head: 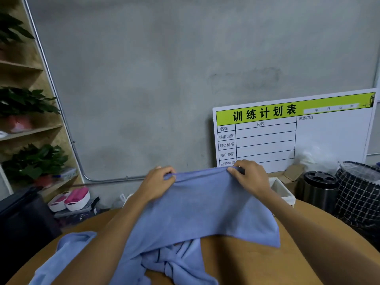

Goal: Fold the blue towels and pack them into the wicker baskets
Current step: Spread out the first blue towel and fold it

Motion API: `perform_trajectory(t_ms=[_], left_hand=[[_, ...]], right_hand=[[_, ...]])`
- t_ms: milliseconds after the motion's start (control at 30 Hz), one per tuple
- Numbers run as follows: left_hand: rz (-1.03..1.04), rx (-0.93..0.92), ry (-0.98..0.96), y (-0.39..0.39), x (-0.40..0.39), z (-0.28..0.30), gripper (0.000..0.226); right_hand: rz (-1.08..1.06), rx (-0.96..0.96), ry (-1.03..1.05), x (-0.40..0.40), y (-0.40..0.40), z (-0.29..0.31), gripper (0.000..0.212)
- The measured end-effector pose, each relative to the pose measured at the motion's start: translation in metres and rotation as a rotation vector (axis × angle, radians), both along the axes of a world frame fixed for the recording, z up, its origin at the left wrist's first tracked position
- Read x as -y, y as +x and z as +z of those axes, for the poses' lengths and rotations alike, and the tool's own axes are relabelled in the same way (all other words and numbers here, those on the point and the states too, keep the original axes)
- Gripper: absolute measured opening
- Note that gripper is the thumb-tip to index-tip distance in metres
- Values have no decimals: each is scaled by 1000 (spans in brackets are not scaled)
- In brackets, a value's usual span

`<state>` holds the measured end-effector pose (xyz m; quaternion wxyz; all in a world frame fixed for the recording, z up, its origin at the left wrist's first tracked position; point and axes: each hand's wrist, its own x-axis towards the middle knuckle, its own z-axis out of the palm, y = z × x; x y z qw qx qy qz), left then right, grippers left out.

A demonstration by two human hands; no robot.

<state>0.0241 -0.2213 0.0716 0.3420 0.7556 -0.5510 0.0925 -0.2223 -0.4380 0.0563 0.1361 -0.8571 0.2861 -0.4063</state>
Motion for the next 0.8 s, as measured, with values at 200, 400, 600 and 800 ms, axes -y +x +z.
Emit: perform_trajectory(t_ms=[200, 400, 600, 800], left_hand=[[45, 17, -113, -45, -34, 24, 35], [66, 26, -110, -88, -66, 44, 23], [94, 57, -54, -125, -88, 56, 26], [85, 363, -131, -156, -113, 69, 47]], right_hand=[[10, 93, -112, -28, -36, 20, 41], [8, 114, -156, -51, -77, 41, 41], [-4, 83, -203, -73, -119, 53, 39], [-13, 106, -298, -89, -157, 52, 47]])
